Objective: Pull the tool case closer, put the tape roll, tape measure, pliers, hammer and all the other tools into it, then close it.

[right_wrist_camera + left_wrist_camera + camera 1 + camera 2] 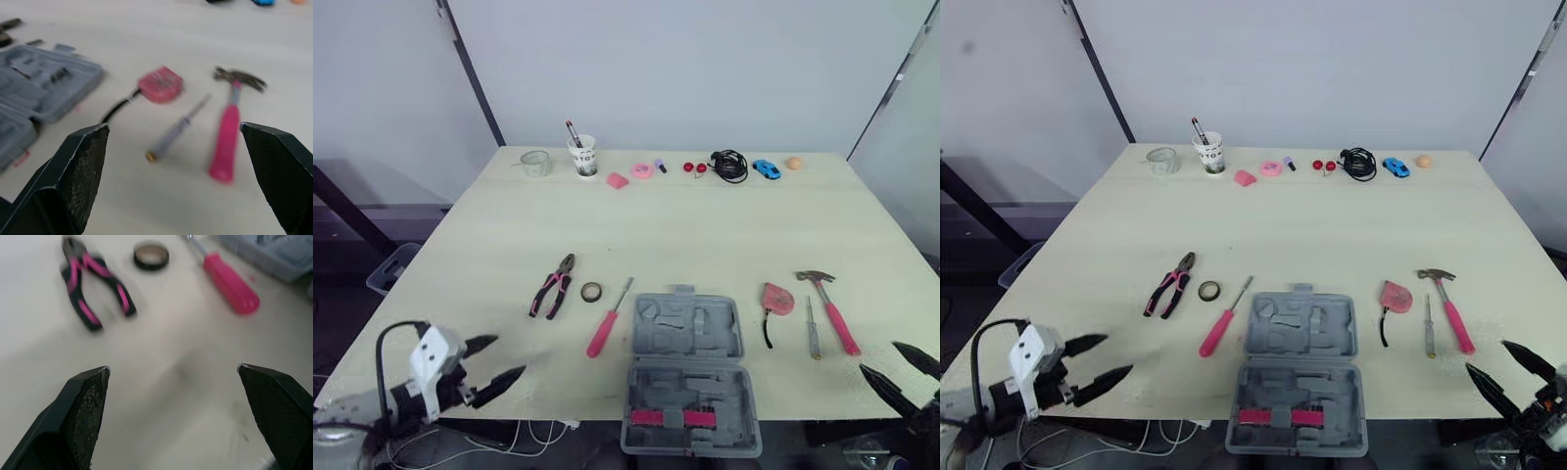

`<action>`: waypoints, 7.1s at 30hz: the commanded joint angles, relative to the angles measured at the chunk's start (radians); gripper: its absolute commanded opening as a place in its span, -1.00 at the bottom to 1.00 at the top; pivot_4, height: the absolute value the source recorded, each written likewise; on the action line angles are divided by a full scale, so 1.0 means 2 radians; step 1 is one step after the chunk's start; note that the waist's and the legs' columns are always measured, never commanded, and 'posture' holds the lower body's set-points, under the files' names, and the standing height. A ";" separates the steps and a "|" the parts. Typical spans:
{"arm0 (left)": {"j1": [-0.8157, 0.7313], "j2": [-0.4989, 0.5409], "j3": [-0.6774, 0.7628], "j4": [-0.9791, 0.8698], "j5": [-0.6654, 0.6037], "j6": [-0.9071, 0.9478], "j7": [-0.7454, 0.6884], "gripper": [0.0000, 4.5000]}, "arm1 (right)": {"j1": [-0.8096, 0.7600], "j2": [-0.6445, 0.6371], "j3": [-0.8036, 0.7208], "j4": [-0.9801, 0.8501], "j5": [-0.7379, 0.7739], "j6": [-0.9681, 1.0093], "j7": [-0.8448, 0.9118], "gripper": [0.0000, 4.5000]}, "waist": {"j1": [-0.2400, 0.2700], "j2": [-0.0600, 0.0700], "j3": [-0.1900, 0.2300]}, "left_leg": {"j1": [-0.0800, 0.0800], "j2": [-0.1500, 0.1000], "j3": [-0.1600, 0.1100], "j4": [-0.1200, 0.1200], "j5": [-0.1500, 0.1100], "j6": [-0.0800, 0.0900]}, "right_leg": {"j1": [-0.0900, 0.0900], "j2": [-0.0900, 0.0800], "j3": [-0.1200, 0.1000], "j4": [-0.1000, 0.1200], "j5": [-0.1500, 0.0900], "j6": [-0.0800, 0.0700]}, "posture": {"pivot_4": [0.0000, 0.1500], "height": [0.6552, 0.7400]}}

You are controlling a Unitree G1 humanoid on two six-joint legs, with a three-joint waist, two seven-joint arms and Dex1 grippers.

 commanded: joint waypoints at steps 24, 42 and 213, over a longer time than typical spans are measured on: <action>-0.538 0.042 -0.393 0.168 0.329 -0.063 -0.197 0.97 | -0.125 -0.023 0.135 -0.053 0.009 0.023 0.078 1.00 | 0.011 -0.003 0.004 | -0.002 -0.002 0.000 0.002 0.000 0.001 | 0.001 0.009 0.000 0.000 0.001 0.003 | 1.00 1.00; -0.612 -0.073 -0.500 0.291 0.462 -0.144 -0.162 0.97 | -0.157 -0.028 0.161 -0.077 0.002 0.038 0.069 1.00 | 0.012 -0.003 0.004 | -0.002 -0.002 0.000 0.003 0.000 0.001 | 0.002 0.010 0.002 0.001 0.001 0.003 | 1.00 1.00; -0.556 -0.204 -0.313 0.432 0.110 -0.128 -0.221 -0.42 | -0.169 -0.041 0.169 -0.048 -0.044 -0.013 0.064 1.00 | 0.009 -0.003 0.004 | -0.001 -0.002 0.000 0.005 0.000 0.001 | 0.001 0.011 0.004 0.004 0.001 0.003 | 1.00 1.00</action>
